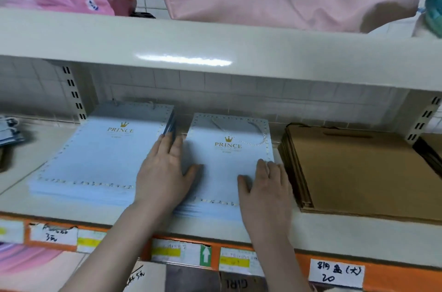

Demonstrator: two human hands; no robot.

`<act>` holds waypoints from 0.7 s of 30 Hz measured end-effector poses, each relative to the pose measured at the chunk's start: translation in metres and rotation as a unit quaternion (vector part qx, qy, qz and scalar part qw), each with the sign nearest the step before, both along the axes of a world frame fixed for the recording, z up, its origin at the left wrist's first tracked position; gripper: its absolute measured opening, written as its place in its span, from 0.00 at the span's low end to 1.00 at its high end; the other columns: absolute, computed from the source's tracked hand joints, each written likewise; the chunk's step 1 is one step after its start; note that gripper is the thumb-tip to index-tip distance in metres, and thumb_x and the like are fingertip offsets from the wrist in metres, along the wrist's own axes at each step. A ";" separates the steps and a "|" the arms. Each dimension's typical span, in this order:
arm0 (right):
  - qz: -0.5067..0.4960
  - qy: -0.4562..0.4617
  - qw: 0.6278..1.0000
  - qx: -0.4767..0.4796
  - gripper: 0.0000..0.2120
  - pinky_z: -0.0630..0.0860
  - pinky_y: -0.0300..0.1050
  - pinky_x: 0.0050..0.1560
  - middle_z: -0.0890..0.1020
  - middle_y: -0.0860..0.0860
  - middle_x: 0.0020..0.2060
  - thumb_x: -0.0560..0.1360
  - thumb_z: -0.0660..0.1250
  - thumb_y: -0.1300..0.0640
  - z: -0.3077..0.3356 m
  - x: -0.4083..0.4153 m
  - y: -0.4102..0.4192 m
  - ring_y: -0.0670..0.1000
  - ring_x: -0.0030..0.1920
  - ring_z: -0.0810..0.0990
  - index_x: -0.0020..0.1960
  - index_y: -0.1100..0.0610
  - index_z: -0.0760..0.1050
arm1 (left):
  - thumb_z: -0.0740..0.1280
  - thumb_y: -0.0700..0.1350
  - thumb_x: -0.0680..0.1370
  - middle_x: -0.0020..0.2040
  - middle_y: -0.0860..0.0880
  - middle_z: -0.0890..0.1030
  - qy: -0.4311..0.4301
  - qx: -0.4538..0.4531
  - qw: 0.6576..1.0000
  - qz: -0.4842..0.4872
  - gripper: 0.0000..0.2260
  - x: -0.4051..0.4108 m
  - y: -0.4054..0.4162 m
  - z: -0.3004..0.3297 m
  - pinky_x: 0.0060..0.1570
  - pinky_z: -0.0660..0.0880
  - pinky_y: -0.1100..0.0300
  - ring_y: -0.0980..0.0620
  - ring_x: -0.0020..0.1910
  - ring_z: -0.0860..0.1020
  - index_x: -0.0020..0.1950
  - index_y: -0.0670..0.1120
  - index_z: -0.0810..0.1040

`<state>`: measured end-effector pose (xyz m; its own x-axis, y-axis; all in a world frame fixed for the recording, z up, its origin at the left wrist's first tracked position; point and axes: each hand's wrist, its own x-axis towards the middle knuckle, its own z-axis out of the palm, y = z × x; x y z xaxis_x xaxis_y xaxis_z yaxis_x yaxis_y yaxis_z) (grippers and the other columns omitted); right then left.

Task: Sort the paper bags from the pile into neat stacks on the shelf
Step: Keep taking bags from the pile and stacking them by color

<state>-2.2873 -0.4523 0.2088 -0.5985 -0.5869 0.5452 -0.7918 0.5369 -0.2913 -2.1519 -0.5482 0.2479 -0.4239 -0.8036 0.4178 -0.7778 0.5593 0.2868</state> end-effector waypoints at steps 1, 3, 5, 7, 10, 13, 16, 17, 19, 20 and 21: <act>0.018 0.003 1.000 -0.008 0.23 0.74 0.58 0.58 0.80 0.63 0.52 0.69 0.73 0.53 -0.001 0.003 -0.002 0.64 0.56 0.78 0.58 0.67 0.77 | 0.64 0.54 0.76 0.75 0.42 0.59 0.009 -0.001 1.000 0.015 0.31 0.007 0.003 0.000 0.70 0.57 0.54 0.45 0.75 0.56 0.75 0.42 0.59; 0.058 -0.020 0.998 0.002 0.24 0.66 0.55 0.67 0.76 0.62 0.61 0.75 0.67 0.50 0.001 0.012 -0.005 0.63 0.64 0.71 0.65 0.65 0.72 | 0.66 0.52 0.76 0.75 0.41 0.60 0.016 0.001 0.999 0.050 0.30 0.025 0.008 -0.002 0.70 0.59 0.51 0.43 0.74 0.58 0.74 0.41 0.62; 0.086 -0.062 0.994 0.030 0.26 0.57 0.52 0.72 0.70 0.60 0.68 0.78 0.60 0.49 0.002 0.027 -0.007 0.61 0.71 0.63 0.70 0.63 0.66 | 0.67 0.51 0.76 0.75 0.40 0.60 0.006 0.003 0.997 0.081 0.30 0.047 0.010 -0.005 0.70 0.57 0.52 0.43 0.74 0.57 0.73 0.41 0.63; 0.109 -0.064 0.992 0.025 0.25 0.60 0.54 0.70 0.72 0.62 0.65 0.76 0.64 0.50 -0.001 0.045 -0.011 0.63 0.69 0.66 0.68 0.64 0.69 | 0.66 0.51 0.76 0.75 0.41 0.60 0.009 0.006 0.994 0.113 0.30 0.070 0.010 -0.009 0.71 0.55 0.53 0.44 0.75 0.56 0.74 0.41 0.63; 0.134 -0.054 0.990 0.006 0.22 0.73 0.58 0.60 0.80 0.63 0.53 0.69 0.73 0.53 -0.004 0.076 -0.020 0.65 0.58 0.76 0.58 0.66 0.77 | 0.67 0.49 0.75 0.75 0.40 0.61 0.024 0.015 0.988 0.152 0.30 0.103 0.011 -0.014 0.71 0.55 0.53 0.43 0.75 0.56 0.73 0.40 0.63; 0.166 -0.025 0.986 -0.002 0.22 0.73 0.58 0.59 0.80 0.63 0.53 0.70 0.69 0.52 -0.002 0.104 -0.024 0.65 0.58 0.76 0.58 0.66 0.77 | 0.70 0.47 0.74 0.72 0.36 0.64 0.041 0.013 0.983 0.176 0.29 0.136 0.011 -0.015 0.70 0.57 0.49 0.39 0.73 0.60 0.71 0.37 0.67; 0.206 -0.040 0.977 0.035 0.25 0.60 0.54 0.71 0.72 0.61 0.65 0.77 0.63 0.49 0.000 0.138 -0.029 0.62 0.69 0.65 0.69 0.63 0.69 | 0.70 0.46 0.73 0.72 0.35 0.64 0.052 0.012 0.979 0.198 0.29 0.173 0.012 -0.015 0.70 0.56 0.50 0.38 0.72 0.60 0.71 0.37 0.67; 0.215 -0.033 0.975 0.035 0.25 0.60 0.54 0.70 0.72 0.61 0.65 0.77 0.63 0.49 0.001 0.153 -0.032 0.62 0.69 0.65 0.69 0.62 0.69 | 0.70 0.46 0.73 0.72 0.36 0.64 0.058 0.011 0.977 0.206 0.29 0.189 0.013 -0.016 0.70 0.56 0.50 0.39 0.72 0.60 0.71 0.38 0.67; 0.219 -0.009 0.975 0.020 0.25 0.71 0.57 0.63 0.78 0.62 0.57 0.72 0.71 0.50 0.000 0.184 -0.039 0.63 0.62 0.73 0.63 0.64 0.75 | 0.71 0.46 0.73 0.72 0.37 0.64 0.066 0.014 0.972 0.225 0.29 0.223 0.014 -0.017 0.69 0.56 0.51 0.39 0.72 0.61 0.71 0.38 0.67; 0.220 -0.006 0.975 0.013 0.24 0.74 0.58 0.58 0.80 0.62 0.54 0.69 0.74 0.51 -0.002 0.202 -0.044 0.64 0.58 0.76 0.59 0.65 0.77 | 0.71 0.46 0.73 0.72 0.36 0.65 0.070 0.020 0.969 0.236 0.28 0.244 0.015 -0.018 0.69 0.57 0.50 0.38 0.71 0.62 0.70 0.38 0.68; 0.225 -0.008 0.974 0.008 0.24 0.75 0.58 0.56 0.80 0.62 0.52 0.67 0.75 0.52 -0.002 0.222 -0.048 0.64 0.56 0.78 0.57 0.65 0.78 | 0.71 0.46 0.73 0.71 0.35 0.65 0.073 0.022 0.966 0.246 0.28 0.266 0.015 -0.018 0.68 0.59 0.48 0.37 0.71 0.63 0.70 0.38 0.68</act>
